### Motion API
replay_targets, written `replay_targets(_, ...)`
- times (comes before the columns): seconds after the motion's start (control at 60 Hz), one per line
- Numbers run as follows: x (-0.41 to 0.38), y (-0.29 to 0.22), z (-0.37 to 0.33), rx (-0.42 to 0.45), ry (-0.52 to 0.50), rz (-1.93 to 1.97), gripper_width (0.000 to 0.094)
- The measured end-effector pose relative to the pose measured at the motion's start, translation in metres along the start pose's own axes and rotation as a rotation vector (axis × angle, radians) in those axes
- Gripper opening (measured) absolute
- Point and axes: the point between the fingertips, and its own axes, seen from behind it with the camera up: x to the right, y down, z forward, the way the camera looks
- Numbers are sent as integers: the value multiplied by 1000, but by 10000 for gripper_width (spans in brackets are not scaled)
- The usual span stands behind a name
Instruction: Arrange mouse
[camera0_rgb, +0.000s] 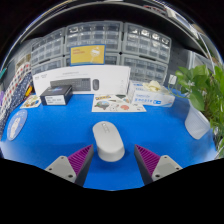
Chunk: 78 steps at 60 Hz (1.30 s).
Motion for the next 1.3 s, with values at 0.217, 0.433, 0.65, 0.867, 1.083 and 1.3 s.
replay_targets(0.217, -1, -27, 37, -13, -33, -6, 739)
replay_targets(0.433, 0, -37, 55, -53, -51, 57, 672)
replay_targets(0.65, -8, -37, 56, -42, -67, 49, 514)
replay_targets(0.867, -9, -36, 55, -54, -58, 38, 393)
replay_targets(1.083, -7, -35, 55, -128, 3, 40, 318)
replay_targets(1.3, -42, -130, 8, 1, 111, 91, 317)
